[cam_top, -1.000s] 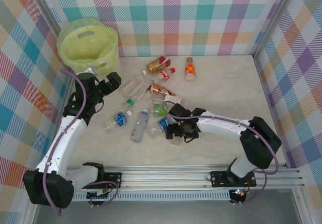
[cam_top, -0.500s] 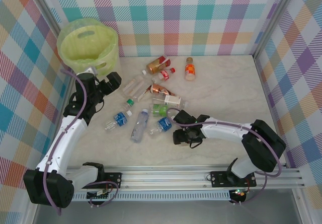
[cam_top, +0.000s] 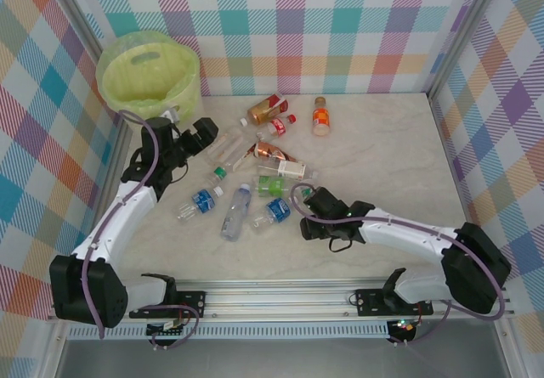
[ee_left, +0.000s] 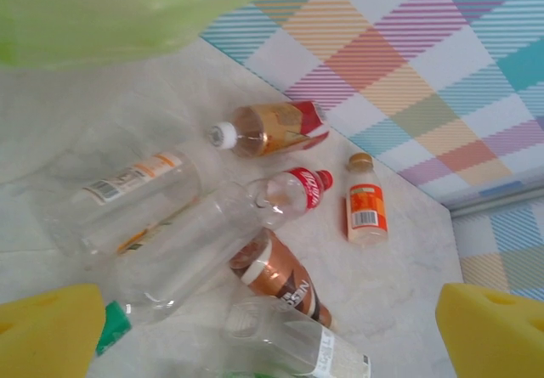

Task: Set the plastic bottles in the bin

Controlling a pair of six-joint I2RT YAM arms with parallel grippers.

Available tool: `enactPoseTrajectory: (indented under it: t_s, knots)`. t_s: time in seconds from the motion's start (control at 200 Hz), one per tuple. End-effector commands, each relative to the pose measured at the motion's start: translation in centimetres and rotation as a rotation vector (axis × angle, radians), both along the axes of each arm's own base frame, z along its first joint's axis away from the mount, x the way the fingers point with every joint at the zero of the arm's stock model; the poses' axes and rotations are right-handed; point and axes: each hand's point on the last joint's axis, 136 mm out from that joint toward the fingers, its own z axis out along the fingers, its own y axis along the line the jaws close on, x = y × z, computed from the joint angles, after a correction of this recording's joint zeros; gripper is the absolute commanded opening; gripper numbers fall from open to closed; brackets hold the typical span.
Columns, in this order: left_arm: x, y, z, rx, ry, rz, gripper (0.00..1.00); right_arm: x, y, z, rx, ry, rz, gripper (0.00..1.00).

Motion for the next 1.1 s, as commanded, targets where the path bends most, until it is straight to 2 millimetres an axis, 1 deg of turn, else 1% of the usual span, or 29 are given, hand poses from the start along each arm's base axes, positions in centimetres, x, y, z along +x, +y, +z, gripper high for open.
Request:
enactPoseTrajectory:
  t_s: [0.0, 0.1, 0.17, 0.29, 0.335, 0.485, 0.6, 0.66, 0.735, 0.81, 0.865, 0.905, 0.955, 1.01, 1.095]
  knots:
    - [0.3, -3.2, 1.9, -0.054, -0.084, -0.112, 1.0, 1.9, 1.6, 3.1, 0.081, -0.152, 0.063, 0.47]
    - [0.2, -5.2, 1.6, -0.051, -0.083, -0.184, 1.0, 3.1, 3.2, 5.5, 0.171, -0.232, 0.088, 0.44]
    - [0.1, -6.8, 1.5, -0.053, -0.082, -0.245, 1.0, 3.9, 4.6, 7.8, 0.23, -0.277, 0.113, 0.43]
    - [-0.3, -9.9, 1.5, -0.049, -0.095, -0.353, 1.0, 4.4, 7.5, 11.8, 0.341, -0.352, 0.217, 0.44]
    - [-0.5, -11.1, 1.7, -0.055, -0.099, -0.399, 1.0, 4.5, 8.3, 12.8, 0.369, -0.377, 0.254, 0.44]
    - [-1.7, -15.0, 3.7, -0.109, -0.145, -0.565, 1.0, 4.7, 10.9, 15.4, 0.447, -0.422, 0.356, 0.44]
    - [-3.1, -17.3, 4.3, -0.097, -0.168, -0.674, 1.0, 5.1, 12.6, 16.7, 0.512, -0.459, 0.399, 0.45]
    - [-3.3, -17.7, 4.4, -0.075, -0.178, -0.671, 1.0, 5.4, 13.2, 17.1, 0.529, -0.461, 0.403, 0.45]
    - [-3.4, -17.8, 5.3, -0.079, -0.221, -0.668, 1.0, 5.7, 13.8, 17.5, 0.554, -0.466, 0.403, 0.45]
    - [-3.9, -18.0, 6.1, -0.081, -0.252, -0.694, 1.0, 6.1, 13.9, 17.5, 0.567, -0.476, 0.378, 0.45]
    - [-4.3, -18.1, 6.0, -0.067, -0.252, -0.72, 0.99, 6.4, 13.9, 17.7, 0.572, -0.481, 0.366, 0.45]
    - [-4.5, -18.0, 5.7, -0.049, -0.237, -0.731, 0.98, 6.5, 13.9, 17.8, 0.575, -0.486, 0.357, 0.45]
    - [-4.5, -17.7, 5.0, -0.018, -0.209, -0.719, 0.95, 6.7, 13.9, 18.0, 0.577, -0.496, 0.351, 0.45]
    - [-4.4, -17.3, 4.5, 0.001, -0.189, -0.695, 0.87, 6.8, 13.8, 18.2, 0.574, -0.508, 0.345, 0.45]
    - [-4.5, -17.2, 4.6, -0.006, -0.197, -0.693, 0.77, 6.9, 13.9, 18.7, 0.573, -0.532, 0.359, 0.46]
